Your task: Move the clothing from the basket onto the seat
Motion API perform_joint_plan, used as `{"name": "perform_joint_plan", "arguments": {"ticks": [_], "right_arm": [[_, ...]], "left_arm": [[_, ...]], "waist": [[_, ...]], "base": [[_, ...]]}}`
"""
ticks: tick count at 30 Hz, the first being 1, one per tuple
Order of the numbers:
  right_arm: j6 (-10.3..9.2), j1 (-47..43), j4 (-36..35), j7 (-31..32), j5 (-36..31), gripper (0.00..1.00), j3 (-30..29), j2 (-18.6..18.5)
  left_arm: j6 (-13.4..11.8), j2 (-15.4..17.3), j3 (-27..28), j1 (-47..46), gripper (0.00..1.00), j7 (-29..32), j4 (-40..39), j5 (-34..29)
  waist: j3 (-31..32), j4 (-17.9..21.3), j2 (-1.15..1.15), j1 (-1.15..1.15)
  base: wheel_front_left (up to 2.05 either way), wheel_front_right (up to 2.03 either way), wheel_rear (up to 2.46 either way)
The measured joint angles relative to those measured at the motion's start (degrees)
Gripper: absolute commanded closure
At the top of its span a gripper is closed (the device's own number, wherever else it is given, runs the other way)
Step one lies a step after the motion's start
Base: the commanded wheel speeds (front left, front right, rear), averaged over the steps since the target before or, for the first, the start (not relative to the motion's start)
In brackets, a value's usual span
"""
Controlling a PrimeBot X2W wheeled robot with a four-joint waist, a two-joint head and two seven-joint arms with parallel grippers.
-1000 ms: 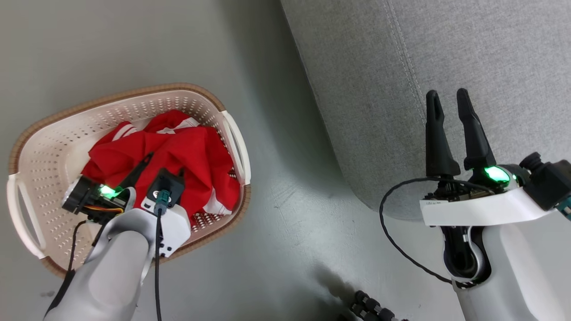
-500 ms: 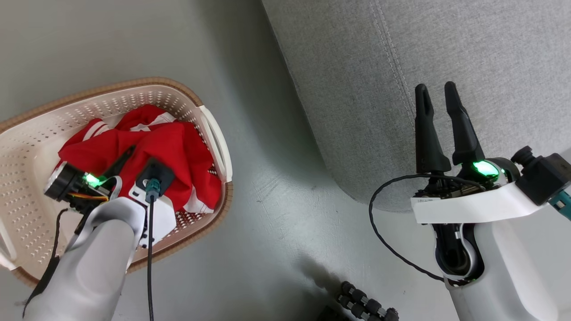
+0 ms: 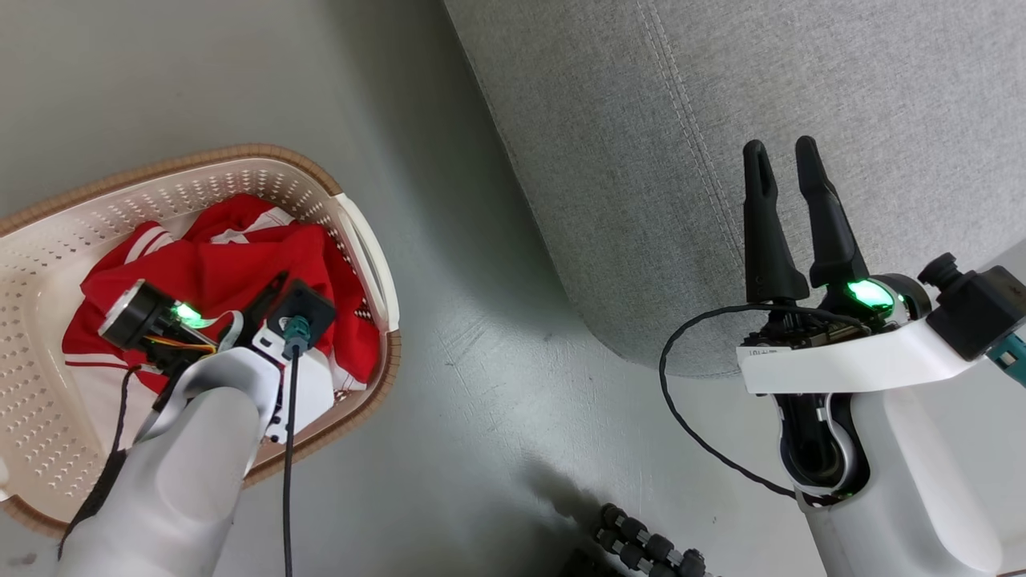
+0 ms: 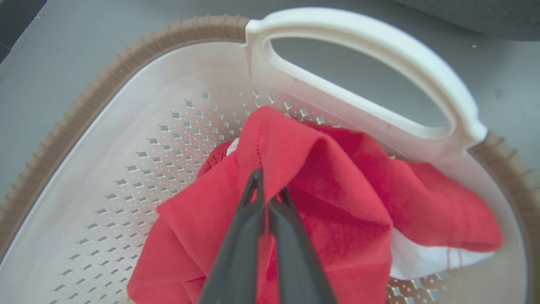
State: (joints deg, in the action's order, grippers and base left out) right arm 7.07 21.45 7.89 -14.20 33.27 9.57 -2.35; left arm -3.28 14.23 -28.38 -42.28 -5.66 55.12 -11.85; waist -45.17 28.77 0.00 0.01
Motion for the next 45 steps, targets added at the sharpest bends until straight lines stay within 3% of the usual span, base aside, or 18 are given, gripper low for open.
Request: {"name": "perform_joint_plan", "arguments": {"ticks": [26, 45], "right_arm": [[0.0, 1.08, 2.0, -0.01, -1.41, 0.0, -1.61, -0.01], [0.0, 1.09, 3.68, -0.01, -7.4, 0.0, -2.29, -0.08]], "left_arm": [[-0.34, -2.91, -0.52, 0.0, 1.0, -6.79, -2.76, 0.63], [-2.8, -5.81, 0.75, 0.97, 1.0, -8.48, -10.0, 3.87]], "waist": [[5.33, -3.08, 0.0, 0.0], [11.62, -6.9, 0.0, 0.0]], "base": [[0.0, 0.0, 0.0], [0.0, 0.0, 0.0]]}}
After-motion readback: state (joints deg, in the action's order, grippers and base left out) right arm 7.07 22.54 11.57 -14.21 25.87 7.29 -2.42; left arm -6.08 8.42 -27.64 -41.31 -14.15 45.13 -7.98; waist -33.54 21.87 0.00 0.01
